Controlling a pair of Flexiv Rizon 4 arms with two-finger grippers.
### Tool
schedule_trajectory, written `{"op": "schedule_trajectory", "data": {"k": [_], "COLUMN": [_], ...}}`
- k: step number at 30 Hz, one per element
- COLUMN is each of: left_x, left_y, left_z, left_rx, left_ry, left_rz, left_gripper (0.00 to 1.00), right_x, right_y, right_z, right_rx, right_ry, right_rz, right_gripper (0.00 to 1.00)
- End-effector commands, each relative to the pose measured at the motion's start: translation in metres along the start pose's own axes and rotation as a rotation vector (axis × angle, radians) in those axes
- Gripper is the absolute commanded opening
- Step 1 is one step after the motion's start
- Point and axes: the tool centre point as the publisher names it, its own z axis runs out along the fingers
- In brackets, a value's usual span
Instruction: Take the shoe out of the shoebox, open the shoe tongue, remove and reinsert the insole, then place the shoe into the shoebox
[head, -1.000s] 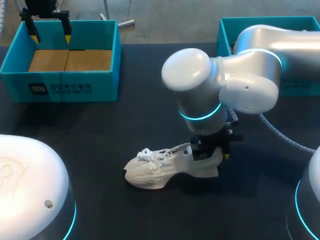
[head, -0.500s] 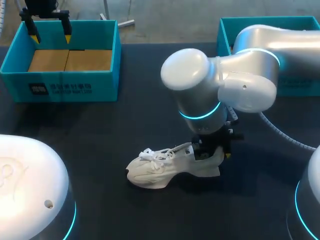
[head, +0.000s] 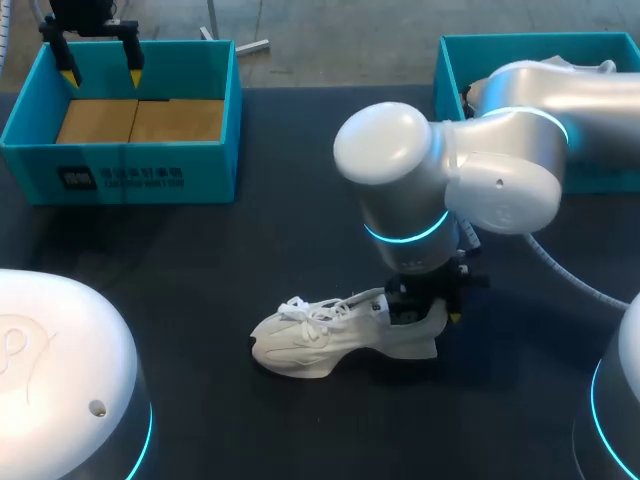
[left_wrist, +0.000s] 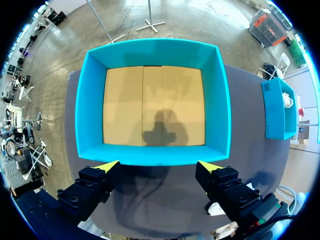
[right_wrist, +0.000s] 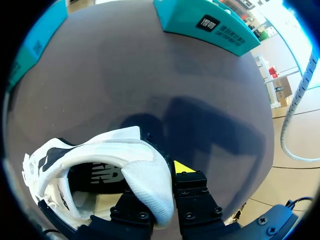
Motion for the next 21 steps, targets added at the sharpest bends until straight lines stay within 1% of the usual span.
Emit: {"op": "schedule_trajectory", "data": {"k": [1, 6, 7, 9, 11, 12, 13, 15, 16, 21], "left_x": [0.0, 0.0, 0.0, 0.0, 0.0, 0.0, 0.0, 0.0, 0.0, 0.0], "left_y": [0.0, 0.0, 0.0, 0.0, 0.0, 0.0, 0.0, 0.0, 0.0, 0.0], "left_z": [0.0, 0.0, 0.0, 0.0, 0.0, 0.0, 0.0, 0.0, 0.0, 0.0], "left_rx": [0.0, 0.0, 0.0, 0.0, 0.0, 0.0, 0.0, 0.0, 0.0, 0.0], "left_ry": [0.0, 0.0, 0.0, 0.0, 0.0, 0.0, 0.0, 0.0, 0.0, 0.0], "left_rz": [0.0, 0.0, 0.0, 0.0, 0.0, 0.0, 0.0, 0.0, 0.0, 0.0], "left_gripper": [1.0, 1.0, 1.0, 1.0, 1.0, 1.0, 1.0, 1.0, 1.0, 1.0], "right_x": [-0.005, -0.006, -0.006, -0.006, -0.006, -0.006, -0.006, -0.007, -0.007, -0.011], "right_y": [0.001, 0.002, 0.002, 0.002, 0.002, 0.002, 0.002, 0.003, 0.004, 0.008], "right_z": [0.004, 0.004, 0.003, 0.003, 0.003, 0.003, 0.002, -0.002, -0.004, -0.019], "right_rx": [-0.003, -0.006, -0.007, -0.008, -0.008, -0.008, -0.008, -0.013, -0.014, -0.041], "right_ry": [0.018, 0.023, 0.025, 0.029, 0.033, 0.035, 0.037, 0.041, 0.041, 0.052], "right_rz": [-0.001, 0.002, 0.004, 0.006, 0.009, 0.01, 0.011, 0.013, 0.014, 0.013], "right_gripper": [0.0, 0.0, 0.07, 0.25, 0.36, 0.47, 0.74, 0.97, 1.0, 1.0]}}
